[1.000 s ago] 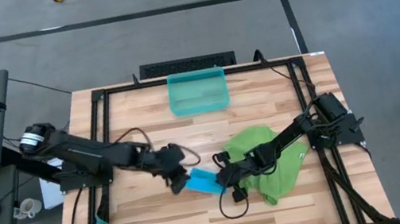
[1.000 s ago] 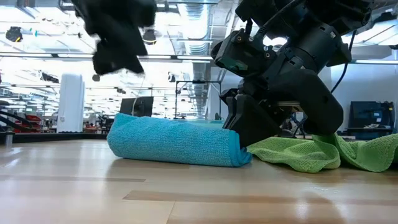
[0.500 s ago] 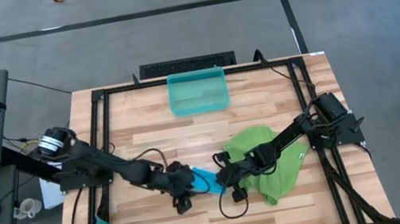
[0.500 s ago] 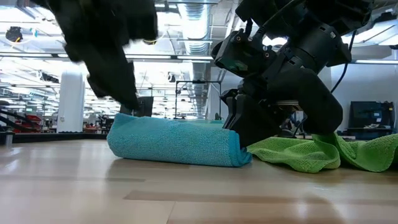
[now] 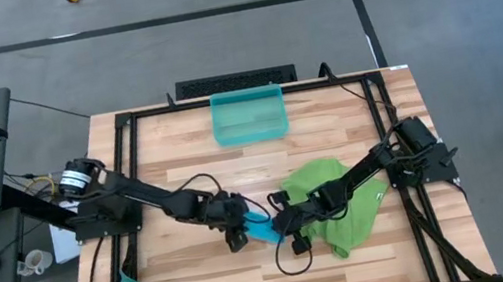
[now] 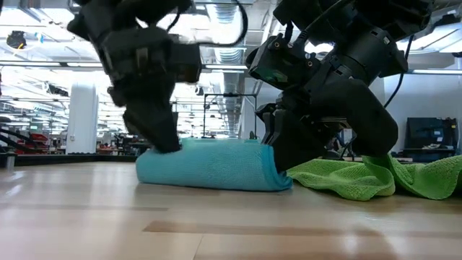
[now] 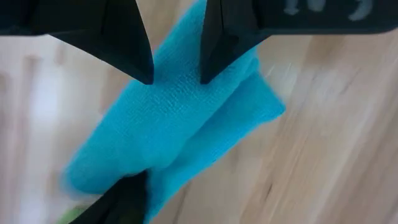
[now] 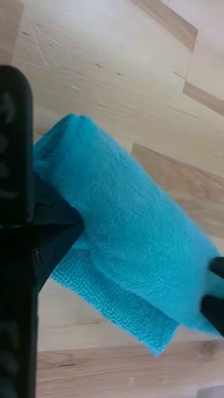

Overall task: Roll microfiber towels into tight, uniform cylinder then place into a basket
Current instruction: Roll the blue microfiber cloth

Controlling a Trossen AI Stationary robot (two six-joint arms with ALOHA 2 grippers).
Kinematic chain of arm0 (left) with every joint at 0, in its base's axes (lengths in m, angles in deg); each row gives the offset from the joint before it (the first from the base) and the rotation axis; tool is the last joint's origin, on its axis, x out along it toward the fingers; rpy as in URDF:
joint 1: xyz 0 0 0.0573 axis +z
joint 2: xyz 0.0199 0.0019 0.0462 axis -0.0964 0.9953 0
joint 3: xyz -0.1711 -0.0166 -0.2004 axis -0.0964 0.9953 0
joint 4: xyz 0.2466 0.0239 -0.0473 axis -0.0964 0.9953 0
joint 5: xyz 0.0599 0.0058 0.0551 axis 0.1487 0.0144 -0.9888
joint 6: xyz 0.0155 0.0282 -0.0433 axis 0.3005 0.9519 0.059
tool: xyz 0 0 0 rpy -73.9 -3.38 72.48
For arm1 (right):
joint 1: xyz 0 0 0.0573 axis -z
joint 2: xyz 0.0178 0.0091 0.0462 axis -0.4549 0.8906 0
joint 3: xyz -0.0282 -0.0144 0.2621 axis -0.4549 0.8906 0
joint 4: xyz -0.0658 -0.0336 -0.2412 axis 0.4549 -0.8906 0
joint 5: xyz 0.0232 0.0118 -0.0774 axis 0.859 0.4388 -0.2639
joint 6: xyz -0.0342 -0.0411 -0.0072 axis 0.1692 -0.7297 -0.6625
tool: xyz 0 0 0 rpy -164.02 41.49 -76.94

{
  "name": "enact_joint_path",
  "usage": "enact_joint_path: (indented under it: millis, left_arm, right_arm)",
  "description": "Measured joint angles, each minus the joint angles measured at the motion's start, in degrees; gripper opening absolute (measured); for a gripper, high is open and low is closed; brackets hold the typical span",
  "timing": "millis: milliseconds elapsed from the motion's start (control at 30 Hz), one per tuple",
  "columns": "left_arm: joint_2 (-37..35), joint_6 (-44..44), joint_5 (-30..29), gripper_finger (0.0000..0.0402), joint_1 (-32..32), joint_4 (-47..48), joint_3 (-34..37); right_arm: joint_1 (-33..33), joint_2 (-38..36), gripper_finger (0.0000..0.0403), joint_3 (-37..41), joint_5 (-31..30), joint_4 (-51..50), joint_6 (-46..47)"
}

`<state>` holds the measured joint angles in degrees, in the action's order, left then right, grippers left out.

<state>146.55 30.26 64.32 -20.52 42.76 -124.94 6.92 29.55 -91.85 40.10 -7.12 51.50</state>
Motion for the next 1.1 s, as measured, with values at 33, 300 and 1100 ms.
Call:
enact_joint_path:
  millis: [33, 300, 1100]
  left_arm:
    - [1.0, 0.0, 0.0, 0.0125, 0.0, -0.5, 0.0]
    - [4.9, -1.3, -0.7, 0.0125, 0.0, -1.4, -0.3]
    - [4.7, -20.7, -1.3, 0.0125, -1.5, -2.4, -0.1]
  right_arm:
    - [0.0, 0.0, 0.0015, 0.0, 0.0, 0.0, 0.0]
    - [0.1, 0.0, 0.0026, 0.0, 0.0, -0.3, 2.3]
    - [3.4, -8.4, 0.0132, 0.4, 0.9, -11.9, 6.6]
